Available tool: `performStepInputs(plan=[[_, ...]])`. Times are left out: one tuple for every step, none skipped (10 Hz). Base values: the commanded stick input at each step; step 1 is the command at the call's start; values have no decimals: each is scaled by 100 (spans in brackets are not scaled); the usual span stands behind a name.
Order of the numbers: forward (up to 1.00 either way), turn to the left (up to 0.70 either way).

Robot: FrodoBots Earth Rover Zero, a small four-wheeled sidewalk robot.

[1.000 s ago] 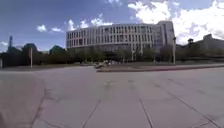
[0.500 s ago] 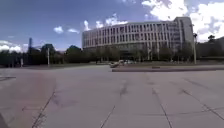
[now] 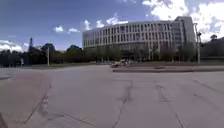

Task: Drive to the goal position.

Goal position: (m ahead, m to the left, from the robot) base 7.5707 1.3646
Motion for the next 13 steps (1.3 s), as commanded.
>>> performStepInputs(plan=[[70,0],[70,0],[70,0],[70,0],[70,0],[70,0],[70,0],[70,0],[70,0],[70,0],[70,0],[70,0],[70,0]])
